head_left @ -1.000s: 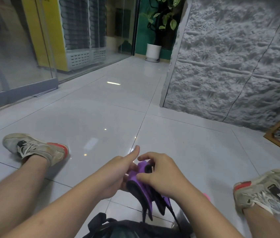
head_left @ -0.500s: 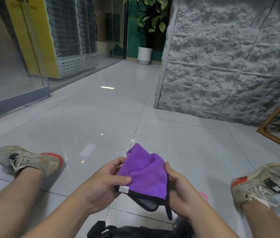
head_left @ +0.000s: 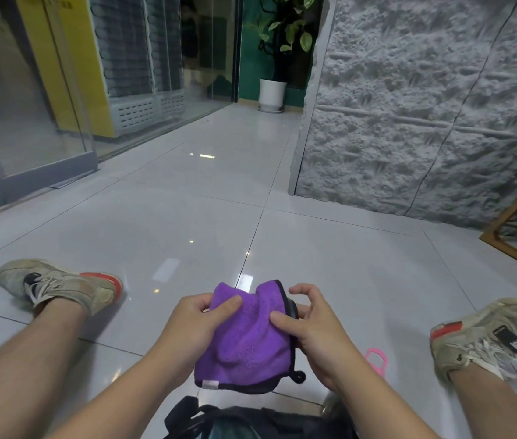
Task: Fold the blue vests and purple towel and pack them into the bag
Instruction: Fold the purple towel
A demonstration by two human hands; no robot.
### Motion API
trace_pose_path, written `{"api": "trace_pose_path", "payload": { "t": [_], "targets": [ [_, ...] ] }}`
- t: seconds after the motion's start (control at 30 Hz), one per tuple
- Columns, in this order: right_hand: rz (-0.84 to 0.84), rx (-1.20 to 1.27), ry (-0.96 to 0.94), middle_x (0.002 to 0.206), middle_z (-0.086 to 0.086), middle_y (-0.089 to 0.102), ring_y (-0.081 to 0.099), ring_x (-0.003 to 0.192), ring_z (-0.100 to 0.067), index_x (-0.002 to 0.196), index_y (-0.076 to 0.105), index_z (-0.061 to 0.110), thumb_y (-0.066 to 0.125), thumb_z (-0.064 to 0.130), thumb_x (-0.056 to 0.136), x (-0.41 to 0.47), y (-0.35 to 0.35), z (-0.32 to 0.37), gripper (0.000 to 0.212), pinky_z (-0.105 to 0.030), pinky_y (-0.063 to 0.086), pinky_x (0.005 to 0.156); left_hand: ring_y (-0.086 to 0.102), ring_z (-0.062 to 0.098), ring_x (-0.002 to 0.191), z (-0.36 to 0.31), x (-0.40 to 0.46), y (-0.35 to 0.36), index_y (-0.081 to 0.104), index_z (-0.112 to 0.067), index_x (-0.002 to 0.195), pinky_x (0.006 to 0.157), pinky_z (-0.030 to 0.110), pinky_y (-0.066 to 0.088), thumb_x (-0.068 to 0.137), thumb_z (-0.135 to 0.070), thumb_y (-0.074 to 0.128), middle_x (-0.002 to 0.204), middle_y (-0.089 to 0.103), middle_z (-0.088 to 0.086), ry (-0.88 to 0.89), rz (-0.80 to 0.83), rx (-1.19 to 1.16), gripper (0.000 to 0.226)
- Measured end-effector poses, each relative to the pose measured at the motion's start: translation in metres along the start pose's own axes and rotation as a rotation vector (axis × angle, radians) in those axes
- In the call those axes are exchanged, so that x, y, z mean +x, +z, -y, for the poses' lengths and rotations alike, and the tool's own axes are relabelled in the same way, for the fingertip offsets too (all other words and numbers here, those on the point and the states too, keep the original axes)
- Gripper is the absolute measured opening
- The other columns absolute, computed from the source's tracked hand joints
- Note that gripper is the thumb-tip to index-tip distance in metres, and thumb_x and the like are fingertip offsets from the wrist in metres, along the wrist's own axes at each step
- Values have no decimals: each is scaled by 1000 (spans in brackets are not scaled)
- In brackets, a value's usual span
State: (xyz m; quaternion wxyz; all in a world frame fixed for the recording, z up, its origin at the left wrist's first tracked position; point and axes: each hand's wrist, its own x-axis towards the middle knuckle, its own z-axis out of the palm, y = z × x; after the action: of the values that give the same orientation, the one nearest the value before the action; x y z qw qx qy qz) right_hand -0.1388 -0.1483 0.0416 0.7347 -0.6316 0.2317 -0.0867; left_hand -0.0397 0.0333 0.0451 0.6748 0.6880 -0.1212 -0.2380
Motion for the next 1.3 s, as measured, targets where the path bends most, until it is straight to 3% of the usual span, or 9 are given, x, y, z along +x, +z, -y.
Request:
{"api": "trace_pose_path", "payload": {
  "t": [0.13,0.27,0.4,0.5,0.63,0.83,1.0,1.1,1.3],
  "targets": [
    [-49,2,-59,76,-10,65,60,63,-18,89,62,2,86,40,69,-2,3,1,50,-26,47,57,76,33,90,-1,1,0,82,-17,90,84,55,59,93,-31,73,91,79,13,73,-60,22,17],
    [44,12,-5,82,-14,68,64,72,-25,97,65,-15,76,55,76,-6,3,9,74,-31,53,66,76,29,92,-4,-1,-2,82,-18,92,83,49,61,92,-29,74,94,79,9,87,17,41,14],
    [43,-34,48,96,-18,79,71,77,-26,99,75,-7,77,38,90,-6,8,10,47,-32,55,69,75,27,92,-5,-3,-1,82,-15,87,82,47,62,93,-29,73,98,76,8,112,76,116,18],
    [-13,45,33,86,-17,77,70,69,-25,87,76,-2,74,20,95,-7,10,10,23,-30,54,61,76,31,91,-4,-4,-1,81,-13,87,82,50,60,96,-28,68,96,77,11,107,34,26,22],
    [-66,100,35,82,-19,74,68,70,-26,78,69,1,77,17,92,-5,12,7,23,-32,55,64,77,28,88,-5,-7,3,82,-16,91,74,37,61,98,-25,65,94,79,10,118,-35,-79,21],
    [-182,63,-47,78,-13,70,67,70,-22,91,60,7,84,16,87,-3,14,2,25,-34,53,66,76,24,86,-4,-6,2,83,-14,86,66,26,58,96,-19,68,95,78,8,165,-81,-66,19],
    [-115,-43,-11,71,-12,64,59,68,-23,63,66,11,88,51,73,-7,20,2,47,-40,46,71,73,15,88,-3,-5,1,84,-21,77,71,25,58,91,-13,74,97,74,-3,260,-74,52,18],
    [-73,-13,5,84,-21,77,67,70,-25,79,75,-4,81,38,88,-10,22,3,43,-37,50,68,71,11,92,1,-8,1,83,-18,73,75,25,59,87,-12,79,100,71,-12,303,-41,156,16],
    [-62,-37,2,94,-17,79,73,78,-23,94,80,5,71,16,98,-12,21,1,15,-31,53,67,70,9,77,0,-11,2,79,-17,63,65,19,53,89,-14,78,82,72,-9,269,-92,195,26]
  ]
}}
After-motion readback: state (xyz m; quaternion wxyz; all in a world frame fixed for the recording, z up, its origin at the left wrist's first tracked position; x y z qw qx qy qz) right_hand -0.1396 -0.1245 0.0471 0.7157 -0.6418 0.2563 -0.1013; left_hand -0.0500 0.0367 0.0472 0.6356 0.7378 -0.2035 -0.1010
